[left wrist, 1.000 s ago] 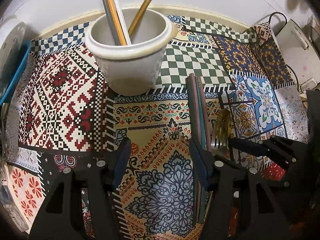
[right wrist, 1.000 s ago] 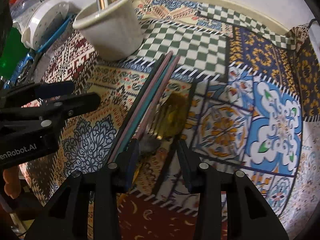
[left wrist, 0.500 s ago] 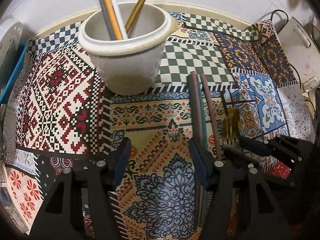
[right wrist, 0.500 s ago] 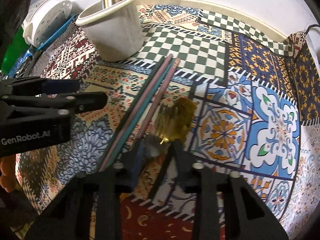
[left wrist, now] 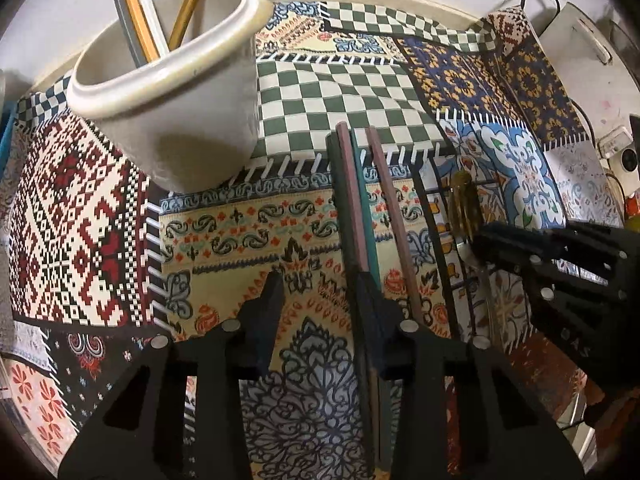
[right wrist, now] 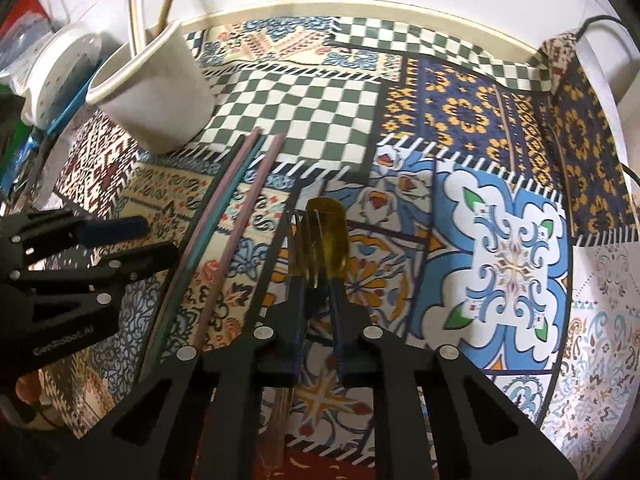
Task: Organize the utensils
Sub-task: 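Grasp a dark chopstick with the left tool while the right tool grasps a gold fork, then lift the dark chopstick over the white cup while the right tool lifts the gold fork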
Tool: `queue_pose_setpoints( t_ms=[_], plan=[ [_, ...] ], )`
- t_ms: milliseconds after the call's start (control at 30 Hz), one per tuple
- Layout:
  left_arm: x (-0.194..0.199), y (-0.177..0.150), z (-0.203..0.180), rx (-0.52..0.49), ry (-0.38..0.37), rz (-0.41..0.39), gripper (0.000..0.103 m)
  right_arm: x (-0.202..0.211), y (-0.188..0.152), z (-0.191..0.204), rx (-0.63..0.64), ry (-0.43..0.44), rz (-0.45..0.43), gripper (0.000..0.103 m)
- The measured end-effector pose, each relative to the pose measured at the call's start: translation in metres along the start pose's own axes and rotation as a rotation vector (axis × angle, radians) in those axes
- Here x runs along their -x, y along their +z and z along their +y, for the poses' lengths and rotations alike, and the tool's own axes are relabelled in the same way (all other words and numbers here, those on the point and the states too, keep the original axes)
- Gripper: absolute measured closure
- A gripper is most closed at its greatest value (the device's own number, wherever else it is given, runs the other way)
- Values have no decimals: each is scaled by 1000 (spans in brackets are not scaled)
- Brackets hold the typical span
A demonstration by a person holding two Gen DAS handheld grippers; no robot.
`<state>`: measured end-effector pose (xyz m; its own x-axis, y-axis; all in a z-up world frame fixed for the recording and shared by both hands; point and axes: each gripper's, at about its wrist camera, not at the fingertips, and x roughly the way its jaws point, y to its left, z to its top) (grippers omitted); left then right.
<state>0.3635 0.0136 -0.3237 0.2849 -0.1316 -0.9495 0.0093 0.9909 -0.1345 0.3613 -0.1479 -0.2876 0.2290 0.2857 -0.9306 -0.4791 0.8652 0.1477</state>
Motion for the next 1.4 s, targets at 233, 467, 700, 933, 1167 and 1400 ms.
queue_pose_setpoints(
  t_ms=[233,467,700,933,1167,1400],
  plan=[
    [-6,20,3,18,0,-17,67,8,-10,-12,-81,46,34,90],
    [-14,30,-10,-78,114,-49,77,3,-12,0,-73,37,39,81],
    [-17,39,-6,-63,98,-63,94,-5,1,19,-35,-19,-3,76],
    [-21,45,-4,-67,70,-55,98,-14,7,44,38,-113,-61,67],
    [-16,42,3,-29,29,-43,98,-20,12,47,13,-88,-58,82],
    [9,33,7,-14,-19,-89,98,-9,21,15,-64,-17,-54,98]
  ],
)
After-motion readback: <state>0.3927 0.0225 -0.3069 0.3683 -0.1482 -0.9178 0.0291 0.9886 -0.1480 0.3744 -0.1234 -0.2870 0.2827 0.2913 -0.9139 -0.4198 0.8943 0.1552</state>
